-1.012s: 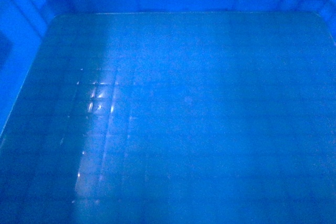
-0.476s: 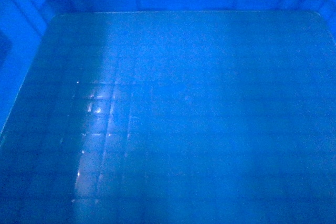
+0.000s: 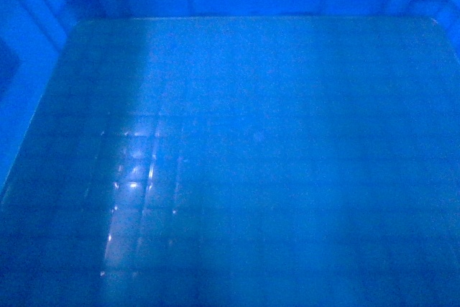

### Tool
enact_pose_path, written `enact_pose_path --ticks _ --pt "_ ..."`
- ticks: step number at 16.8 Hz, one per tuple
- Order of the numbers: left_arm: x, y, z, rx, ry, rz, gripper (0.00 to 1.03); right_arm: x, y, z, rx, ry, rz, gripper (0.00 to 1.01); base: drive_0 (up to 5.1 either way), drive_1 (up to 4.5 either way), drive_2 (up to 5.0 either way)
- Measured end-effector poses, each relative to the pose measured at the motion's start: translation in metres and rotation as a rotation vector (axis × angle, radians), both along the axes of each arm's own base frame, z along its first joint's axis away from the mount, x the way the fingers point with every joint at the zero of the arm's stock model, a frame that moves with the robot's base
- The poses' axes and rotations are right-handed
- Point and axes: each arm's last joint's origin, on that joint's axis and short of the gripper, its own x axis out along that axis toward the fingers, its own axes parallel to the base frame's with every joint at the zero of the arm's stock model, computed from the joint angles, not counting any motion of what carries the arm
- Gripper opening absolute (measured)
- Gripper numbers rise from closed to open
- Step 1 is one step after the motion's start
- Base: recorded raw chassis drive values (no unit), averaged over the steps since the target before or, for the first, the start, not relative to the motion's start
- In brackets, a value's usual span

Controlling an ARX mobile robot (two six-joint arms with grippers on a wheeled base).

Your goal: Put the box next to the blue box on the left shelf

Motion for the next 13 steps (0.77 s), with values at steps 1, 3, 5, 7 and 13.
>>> enact_pose_path --ticks 1,3,5,7,13 --pt "-0.0005 0.0006 -0.0002 0.002 0.003 0.001 0.1 -0.0006 -0.0003 -0.0003 -0.002 0.004 0.0 0.09 0.0 0.0 0.0" --pt "-0.0004 0.0005 0.0006 -0.004 -0.005 0.002 0.1 -0.0001 -0.0001 0.0005 0.002 -0.004 0.0 0.09 -2.4 1.29 1.3" --pt "-0.0004 0.0005 0.0005 -0.004 -0.004 0.001 0.1 -0.001 -0.0006 0.0006 0.002 -0.005 -0.002 0.09 -4.8 2.62 2.6" --pt "-0.0005 0.0005 0.0004 -0.003 -0.002 0.001 0.1 -0.001 -0.0006 0.0005 0.001 -0.003 -0.001 0.09 -4.8 2.62 2.6" --pt "-0.0005 0.0005 0.0004 -0.003 -0.003 0.001 0.1 -0.0009 -0.0006 0.0006 0.002 -0.004 -0.001 0.09 -4.8 2.6 2.6"
